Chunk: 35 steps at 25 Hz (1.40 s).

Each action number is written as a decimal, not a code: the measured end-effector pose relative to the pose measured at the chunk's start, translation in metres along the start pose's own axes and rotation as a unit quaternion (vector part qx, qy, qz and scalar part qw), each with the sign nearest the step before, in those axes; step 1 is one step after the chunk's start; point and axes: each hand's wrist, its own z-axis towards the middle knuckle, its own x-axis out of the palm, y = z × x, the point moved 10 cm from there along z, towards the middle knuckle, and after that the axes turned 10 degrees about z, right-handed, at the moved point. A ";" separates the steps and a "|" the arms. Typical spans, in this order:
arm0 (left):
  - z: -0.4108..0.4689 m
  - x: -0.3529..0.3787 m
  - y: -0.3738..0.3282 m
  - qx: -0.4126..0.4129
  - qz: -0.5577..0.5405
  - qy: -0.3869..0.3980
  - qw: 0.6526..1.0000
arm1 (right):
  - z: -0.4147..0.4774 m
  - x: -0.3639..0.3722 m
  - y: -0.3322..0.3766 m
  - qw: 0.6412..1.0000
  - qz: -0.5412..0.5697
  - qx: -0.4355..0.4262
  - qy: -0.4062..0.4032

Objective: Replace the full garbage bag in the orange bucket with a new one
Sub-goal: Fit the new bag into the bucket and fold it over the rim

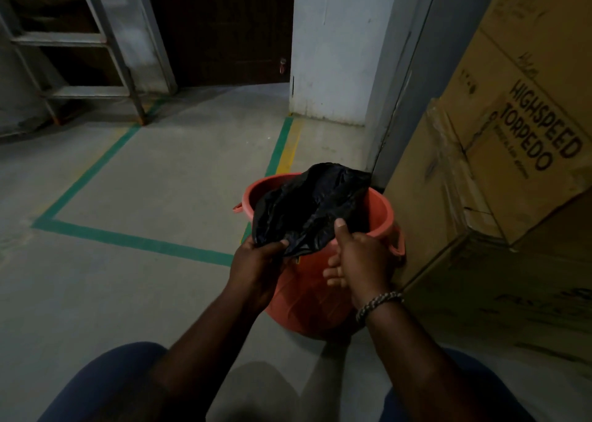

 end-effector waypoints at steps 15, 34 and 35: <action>-0.021 -0.007 0.010 0.003 0.062 -0.013 0.998 | -0.029 0.034 0.053 0.781 -0.434 -0.436 0.109; -0.011 -0.030 0.009 -0.027 0.096 -0.182 0.978 | 0.014 -0.071 -0.031 0.971 0.208 0.011 -0.117; -0.015 -0.034 0.009 -0.032 0.099 -0.207 0.973 | 0.015 -0.070 -0.034 0.968 0.222 0.024 -0.116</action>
